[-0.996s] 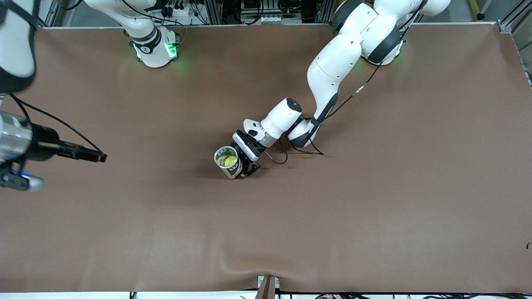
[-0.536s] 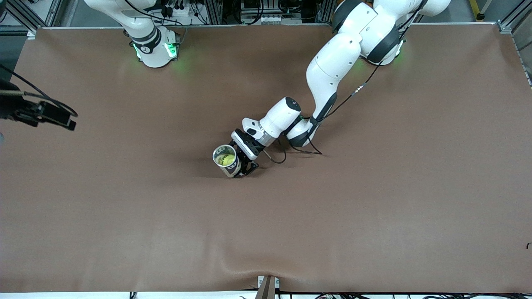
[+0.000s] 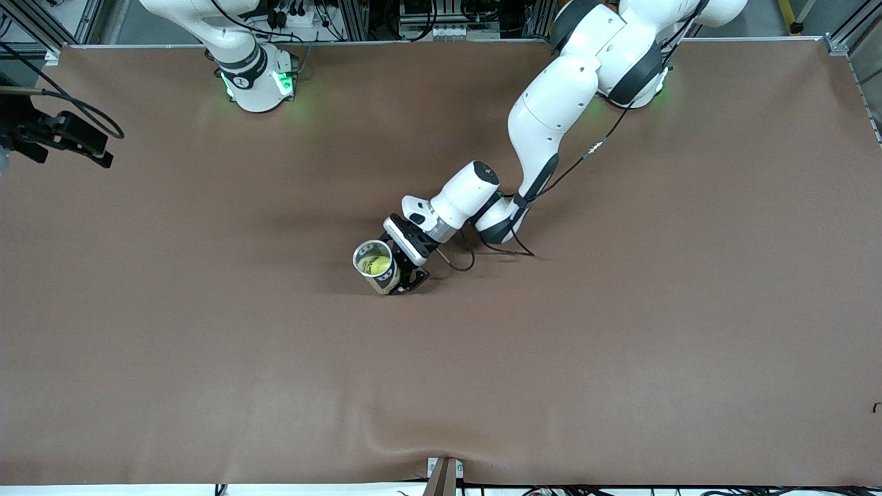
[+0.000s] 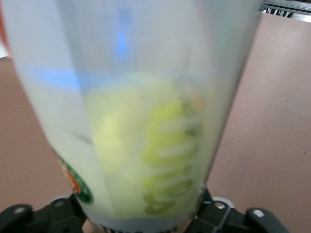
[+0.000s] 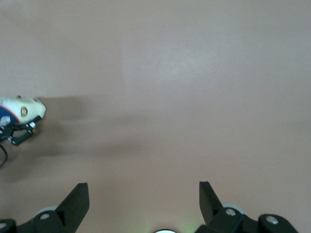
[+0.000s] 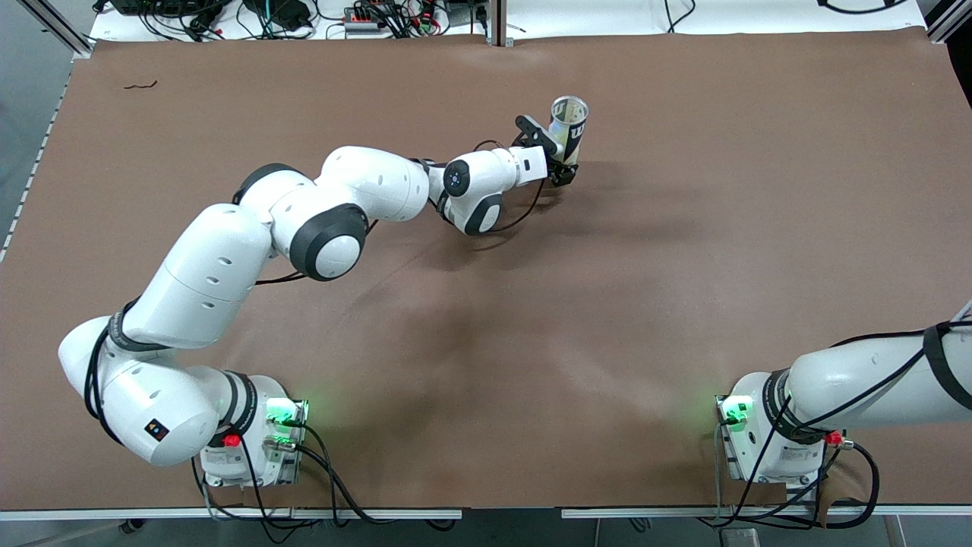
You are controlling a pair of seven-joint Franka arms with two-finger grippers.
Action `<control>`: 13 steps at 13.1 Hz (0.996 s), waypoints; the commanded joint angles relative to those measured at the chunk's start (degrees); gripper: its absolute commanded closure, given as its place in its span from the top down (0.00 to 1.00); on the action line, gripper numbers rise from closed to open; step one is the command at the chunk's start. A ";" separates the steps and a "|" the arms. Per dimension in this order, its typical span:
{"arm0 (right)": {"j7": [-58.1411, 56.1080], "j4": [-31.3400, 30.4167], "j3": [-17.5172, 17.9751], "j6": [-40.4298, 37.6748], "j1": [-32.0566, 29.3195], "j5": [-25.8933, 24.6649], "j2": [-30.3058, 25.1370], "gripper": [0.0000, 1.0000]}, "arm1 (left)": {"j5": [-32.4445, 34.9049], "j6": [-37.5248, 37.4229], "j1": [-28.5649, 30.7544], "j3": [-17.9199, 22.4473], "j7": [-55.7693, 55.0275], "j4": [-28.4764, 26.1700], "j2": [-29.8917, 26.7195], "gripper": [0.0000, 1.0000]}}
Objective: Insert tennis ball vertically with right arm
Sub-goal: 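Open the left gripper and lift it off the upright tube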
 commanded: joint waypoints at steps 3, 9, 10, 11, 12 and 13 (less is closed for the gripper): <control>-2.99 0.93 0.17 1.61 -0.37 -1.90 1.14 1.00 | -0.49 0.50 0.13 0.13 0.70 -1.44 -1.13 1.00; -2.90 3.42 0.26 -0.24 -1.43 -1.55 1.94 1.00 | -0.49 0.32 3.64 0.13 0.87 -16.98 -10.17 1.00; -2.90 3.42 0.17 -0.24 -1.60 -1.29 1.94 1.00 | -0.49 0.32 3.82 0.13 0.79 -19.70 -11.75 1.00; -2.81 3.24 0.17 -0.33 -1.87 -1.20 2.02 1.00 | -0.49 0.15 5.13 0.13 0.79 -22.43 -13.33 1.00; -2.81 3.15 0.17 -0.41 -2.13 -1.11 2.11 1.00 | -0.49 0.15 6.01 0.13 0.79 -25.41 -15.00 1.00; -2.81 3.15 0.17 -0.33 -2.31 -0.93 2.20 1.00 | -0.49 0.06 6.28 0.13 0.79 -27.70 -16.15 1.00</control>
